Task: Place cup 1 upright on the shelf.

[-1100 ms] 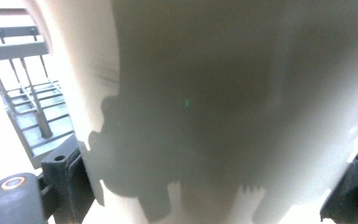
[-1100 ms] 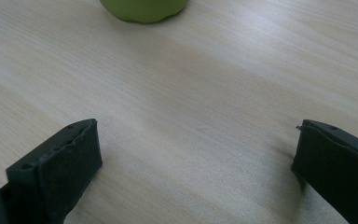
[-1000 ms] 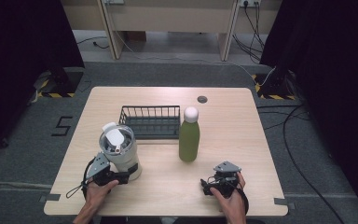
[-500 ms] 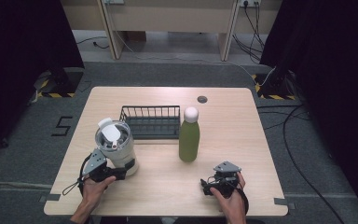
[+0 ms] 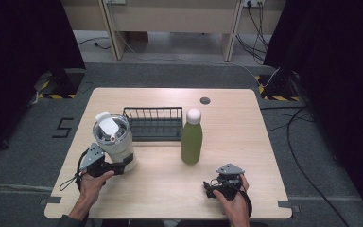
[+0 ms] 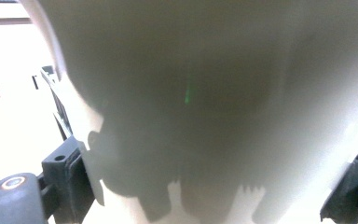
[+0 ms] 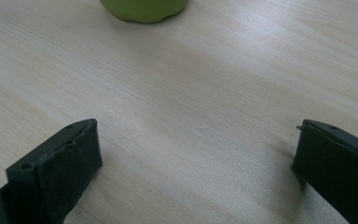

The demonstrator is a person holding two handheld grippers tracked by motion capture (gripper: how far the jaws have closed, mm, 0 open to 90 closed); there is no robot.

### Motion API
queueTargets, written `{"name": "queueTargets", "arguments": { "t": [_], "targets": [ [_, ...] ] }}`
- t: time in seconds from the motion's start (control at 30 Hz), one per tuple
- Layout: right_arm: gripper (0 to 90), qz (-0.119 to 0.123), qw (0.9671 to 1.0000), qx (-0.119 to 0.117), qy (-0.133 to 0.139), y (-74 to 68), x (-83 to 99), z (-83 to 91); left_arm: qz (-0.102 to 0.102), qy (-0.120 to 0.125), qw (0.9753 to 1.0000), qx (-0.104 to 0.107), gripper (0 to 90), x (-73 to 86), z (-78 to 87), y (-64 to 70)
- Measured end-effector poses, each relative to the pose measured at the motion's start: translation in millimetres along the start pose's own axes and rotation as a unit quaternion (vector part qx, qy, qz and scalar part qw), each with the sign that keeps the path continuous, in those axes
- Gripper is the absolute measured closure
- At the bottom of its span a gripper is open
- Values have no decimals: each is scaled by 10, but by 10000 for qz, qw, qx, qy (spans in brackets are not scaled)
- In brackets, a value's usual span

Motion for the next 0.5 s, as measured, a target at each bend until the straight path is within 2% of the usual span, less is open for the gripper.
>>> {"name": "queueTargets", "arguments": {
  "t": [0.27,0.5],
  "targets": [
    [8,-11,10000,1,-5,-1,-2,-2,-145,-72,9999,41,113,-122,-17,-34],
    [8,-26,10000,-6,-17,-4,-1,-1,-145,4,9999,46,113,-250,-58,-56]
  ]
}}
Point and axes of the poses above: each handheld gripper's, and its own axes: z roughly backward along the jaws, x roughly out of its underside, y roughly to its right, the point moved 8 cm from there along -z, roughly forward along the jaws, and after that the axes turned 3 degrees about y, right-handed, at the moved point
